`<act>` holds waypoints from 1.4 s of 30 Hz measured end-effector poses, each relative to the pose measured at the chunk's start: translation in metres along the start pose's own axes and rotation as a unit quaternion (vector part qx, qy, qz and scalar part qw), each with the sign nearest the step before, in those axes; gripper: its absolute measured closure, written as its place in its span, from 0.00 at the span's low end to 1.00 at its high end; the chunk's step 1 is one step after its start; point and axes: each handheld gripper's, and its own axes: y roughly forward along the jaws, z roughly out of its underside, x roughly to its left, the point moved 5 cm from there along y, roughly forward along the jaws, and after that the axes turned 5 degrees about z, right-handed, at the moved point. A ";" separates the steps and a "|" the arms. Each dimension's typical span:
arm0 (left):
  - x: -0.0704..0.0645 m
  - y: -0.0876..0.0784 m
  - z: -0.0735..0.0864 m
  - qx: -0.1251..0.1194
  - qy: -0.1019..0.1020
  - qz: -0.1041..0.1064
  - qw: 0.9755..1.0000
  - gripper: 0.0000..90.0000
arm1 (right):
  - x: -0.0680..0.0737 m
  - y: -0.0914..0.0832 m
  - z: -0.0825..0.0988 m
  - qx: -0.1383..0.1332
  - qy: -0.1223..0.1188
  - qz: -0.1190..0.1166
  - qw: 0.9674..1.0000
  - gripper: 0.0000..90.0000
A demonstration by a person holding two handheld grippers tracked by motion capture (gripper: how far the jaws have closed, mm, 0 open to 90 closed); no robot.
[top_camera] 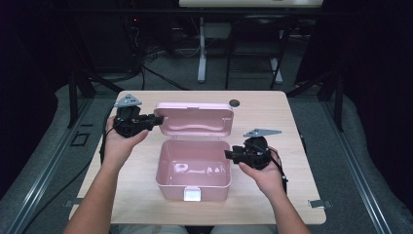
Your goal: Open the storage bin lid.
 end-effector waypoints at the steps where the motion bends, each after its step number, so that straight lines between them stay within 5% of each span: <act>1: 0.000 0.000 0.000 -0.001 -0.002 0.001 1.000 0.85 | 0.001 0.002 0.001 0.003 0.000 -0.001 1.000 0.66; 16: 0.001 0.003 -0.002 0.003 -0.003 0.000 1.000 0.85 | -0.002 0.011 0.008 0.026 -0.007 0.016 1.000 0.72; 42: 0.002 0.010 -0.006 0.005 -0.012 0.005 1.000 0.85 | -0.009 0.007 0.006 0.013 -0.006 0.019 1.000 0.80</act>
